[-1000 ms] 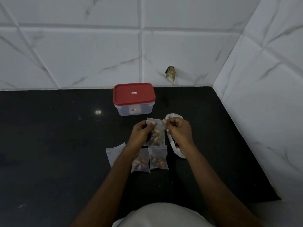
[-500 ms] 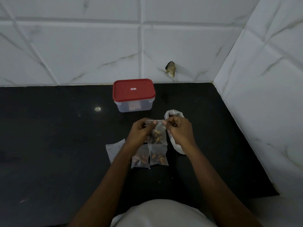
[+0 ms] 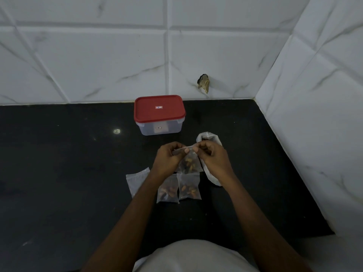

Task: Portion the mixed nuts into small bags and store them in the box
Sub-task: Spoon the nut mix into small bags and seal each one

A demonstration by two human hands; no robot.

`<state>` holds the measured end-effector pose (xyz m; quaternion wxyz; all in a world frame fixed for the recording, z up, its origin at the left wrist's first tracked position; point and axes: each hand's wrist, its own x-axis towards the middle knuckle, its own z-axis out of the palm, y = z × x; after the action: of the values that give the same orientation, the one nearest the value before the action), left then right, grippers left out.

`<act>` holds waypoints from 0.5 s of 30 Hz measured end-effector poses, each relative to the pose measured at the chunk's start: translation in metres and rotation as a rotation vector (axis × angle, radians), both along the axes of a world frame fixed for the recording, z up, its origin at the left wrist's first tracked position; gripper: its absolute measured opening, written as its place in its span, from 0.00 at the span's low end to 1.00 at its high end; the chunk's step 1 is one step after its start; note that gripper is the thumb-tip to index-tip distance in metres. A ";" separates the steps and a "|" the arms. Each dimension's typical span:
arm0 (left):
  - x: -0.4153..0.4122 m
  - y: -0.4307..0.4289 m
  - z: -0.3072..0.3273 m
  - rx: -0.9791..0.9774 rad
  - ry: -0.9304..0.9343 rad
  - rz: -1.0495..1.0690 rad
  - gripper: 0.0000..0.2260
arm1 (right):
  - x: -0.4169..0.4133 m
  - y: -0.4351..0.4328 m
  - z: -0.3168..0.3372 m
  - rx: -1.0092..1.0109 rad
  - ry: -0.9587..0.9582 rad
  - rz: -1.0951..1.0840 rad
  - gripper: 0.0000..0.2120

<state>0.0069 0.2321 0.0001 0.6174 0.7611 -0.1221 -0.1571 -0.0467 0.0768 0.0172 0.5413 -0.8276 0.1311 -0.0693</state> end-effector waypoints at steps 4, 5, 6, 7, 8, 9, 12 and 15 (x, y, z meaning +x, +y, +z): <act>0.002 -0.001 0.001 0.026 0.028 -0.003 0.04 | -0.003 0.000 -0.003 -0.016 -0.010 -0.014 0.03; 0.002 -0.001 0.002 0.029 0.030 -0.017 0.04 | -0.003 -0.001 -0.004 -0.030 -0.012 -0.033 0.03; 0.002 -0.001 0.002 0.026 0.029 -0.031 0.04 | -0.003 -0.002 -0.004 -0.053 -0.014 -0.052 0.03; 0.002 -0.001 0.002 0.020 0.025 -0.043 0.04 | -0.002 -0.002 -0.004 -0.083 -0.021 -0.066 0.03; 0.002 -0.001 0.002 0.012 0.020 -0.058 0.04 | -0.002 -0.002 -0.005 -0.111 -0.031 -0.076 0.02; 0.002 -0.001 0.002 0.007 0.017 -0.079 0.05 | -0.002 -0.002 -0.005 -0.129 -0.041 -0.083 0.02; 0.000 -0.002 0.002 0.017 -0.020 -0.136 0.05 | -0.002 0.000 -0.002 -0.134 -0.056 -0.086 0.03; -0.002 -0.005 0.004 0.009 -0.064 -0.119 0.02 | -0.002 0.000 -0.001 -0.113 -0.061 -0.087 0.04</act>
<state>0.0049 0.2274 0.0042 0.5993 0.7599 -0.1862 -0.1696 -0.0487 0.0771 0.0165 0.4940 -0.8479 0.1460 -0.1253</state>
